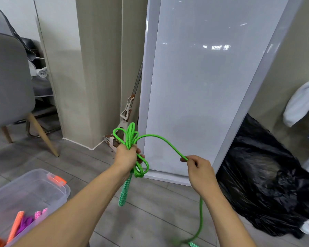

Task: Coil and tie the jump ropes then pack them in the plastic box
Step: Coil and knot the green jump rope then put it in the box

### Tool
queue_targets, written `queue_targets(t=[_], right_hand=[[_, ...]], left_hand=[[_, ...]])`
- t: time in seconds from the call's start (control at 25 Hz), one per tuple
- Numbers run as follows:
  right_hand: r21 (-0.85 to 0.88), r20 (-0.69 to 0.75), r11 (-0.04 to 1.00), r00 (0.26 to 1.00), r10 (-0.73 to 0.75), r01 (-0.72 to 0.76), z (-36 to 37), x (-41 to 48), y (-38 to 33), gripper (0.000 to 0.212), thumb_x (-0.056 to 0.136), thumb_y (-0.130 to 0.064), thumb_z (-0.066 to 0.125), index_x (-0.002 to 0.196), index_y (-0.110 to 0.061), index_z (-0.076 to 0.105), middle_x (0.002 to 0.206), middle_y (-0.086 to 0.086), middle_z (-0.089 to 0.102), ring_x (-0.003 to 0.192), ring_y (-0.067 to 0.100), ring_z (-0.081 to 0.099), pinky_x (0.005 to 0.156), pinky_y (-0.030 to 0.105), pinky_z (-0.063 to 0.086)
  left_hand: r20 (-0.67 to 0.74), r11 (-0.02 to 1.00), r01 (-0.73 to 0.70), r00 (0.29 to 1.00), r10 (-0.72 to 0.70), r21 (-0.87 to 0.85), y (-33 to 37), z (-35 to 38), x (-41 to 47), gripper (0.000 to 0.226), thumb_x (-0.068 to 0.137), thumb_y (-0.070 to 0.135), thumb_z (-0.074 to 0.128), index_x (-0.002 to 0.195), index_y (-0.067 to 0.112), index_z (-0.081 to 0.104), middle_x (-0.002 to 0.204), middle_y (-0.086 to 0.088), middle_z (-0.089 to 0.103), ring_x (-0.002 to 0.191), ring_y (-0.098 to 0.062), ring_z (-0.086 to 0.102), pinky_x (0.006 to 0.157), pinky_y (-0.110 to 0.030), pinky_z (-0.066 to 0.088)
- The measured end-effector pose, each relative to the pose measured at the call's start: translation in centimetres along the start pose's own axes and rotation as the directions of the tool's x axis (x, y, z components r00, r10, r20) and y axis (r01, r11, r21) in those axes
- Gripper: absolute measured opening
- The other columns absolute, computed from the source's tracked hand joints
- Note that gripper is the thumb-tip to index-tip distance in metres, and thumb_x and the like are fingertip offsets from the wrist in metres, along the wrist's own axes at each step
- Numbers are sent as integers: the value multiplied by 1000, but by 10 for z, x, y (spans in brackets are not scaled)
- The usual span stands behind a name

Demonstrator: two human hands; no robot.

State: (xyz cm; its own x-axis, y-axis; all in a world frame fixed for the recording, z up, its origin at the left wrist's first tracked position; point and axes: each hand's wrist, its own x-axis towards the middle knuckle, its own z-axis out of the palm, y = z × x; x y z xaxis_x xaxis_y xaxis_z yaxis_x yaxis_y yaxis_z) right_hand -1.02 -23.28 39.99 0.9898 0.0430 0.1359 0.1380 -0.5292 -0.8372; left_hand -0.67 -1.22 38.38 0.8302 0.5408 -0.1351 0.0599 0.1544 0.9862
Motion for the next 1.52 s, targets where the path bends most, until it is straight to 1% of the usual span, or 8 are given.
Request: queue_targets(t=[0.16, 0.36, 0.56, 0.72, 0.84, 1.2, 1.4, 1.52], right_hand=[[154, 49, 988, 998, -40, 32, 9, -5, -8, 23, 99, -11, 50, 110, -25, 64, 80, -3, 75, 42, 1, 46, 53, 20, 36], [211, 41, 972, 993, -111, 100, 24, -13, -18, 15, 95, -7, 58, 96, -20, 65, 80, -2, 76, 68, -4, 69, 60, 14, 45], [271, 65, 955, 987, -147, 124, 31, -14, -11, 16, 92, -5, 67, 90, -19, 75, 81, 1, 75, 71, 16, 76, 78, 41, 60], [184, 145, 971, 973, -178, 151, 35, -13, -13, 28, 94, -10, 65, 102, -33, 79, 93, -12, 77, 87, 2, 71, 81, 26, 53], [136, 188, 979, 966, -178, 154, 35, -13, -12, 35, 97, -11, 60, 112, -38, 76, 103, -18, 75, 97, -4, 66, 82, 18, 49], [72, 444, 994, 890, -101, 77, 22, -13, -12, 20, 98, -23, 62, 99, -37, 75, 75, -1, 75, 42, 1, 45, 53, 16, 34], [-366, 308, 930, 937, 166, -44, 5, -5, 2, 34, 94, -46, 63, 76, -20, 75, 65, -2, 63, 52, 10, 51, 53, 25, 39], [-347, 161, 936, 980, 114, -52, -6, -1, 5, 32, 96, -42, 62, 78, -18, 74, 58, -9, 54, 55, 8, 49, 50, 25, 34]], left_hand=[[213, 996, 24, 977, -6, -80, 3, 14, -18, 15, 105, 8, 43, 110, -3, 52, 81, -14, 68, 60, -22, 69, 60, -36, 60], [378, 995, 63, 925, -30, -76, -4, 28, -32, 18, 103, 10, 51, 115, -3, 54, 101, -21, 75, 82, -35, 75, 73, -47, 62], [368, 975, 166, 924, -101, -148, -13, 34, -37, 24, 96, 12, 64, 108, -8, 63, 103, -30, 70, 92, -44, 72, 77, -54, 60], [301, 970, 139, 951, -75, -199, -4, 29, -31, 13, 97, 8, 60, 100, -5, 63, 95, -24, 74, 84, -37, 73, 79, -50, 60], [239, 937, 150, 968, -75, -317, 4, 26, -24, 10, 101, 3, 51, 103, -6, 54, 85, -16, 70, 65, -28, 74, 61, -41, 62], [115, 810, 208, 978, -173, -549, 13, 13, 0, 23, 103, 11, 50, 80, 11, 46, 60, -2, 45, 39, -14, 41, 44, -24, 42], [-85, 971, -89, 994, 71, -223, 18, -8, 16, 33, 102, 14, 51, 69, 10, 47, 55, -4, 44, 34, -14, 37, 42, -24, 37], [-60, 979, -202, 977, 204, 38, 20, -17, 14, 36, 102, 18, 50, 67, 9, 49, 44, -1, 44, 32, -16, 41, 40, -22, 39]])
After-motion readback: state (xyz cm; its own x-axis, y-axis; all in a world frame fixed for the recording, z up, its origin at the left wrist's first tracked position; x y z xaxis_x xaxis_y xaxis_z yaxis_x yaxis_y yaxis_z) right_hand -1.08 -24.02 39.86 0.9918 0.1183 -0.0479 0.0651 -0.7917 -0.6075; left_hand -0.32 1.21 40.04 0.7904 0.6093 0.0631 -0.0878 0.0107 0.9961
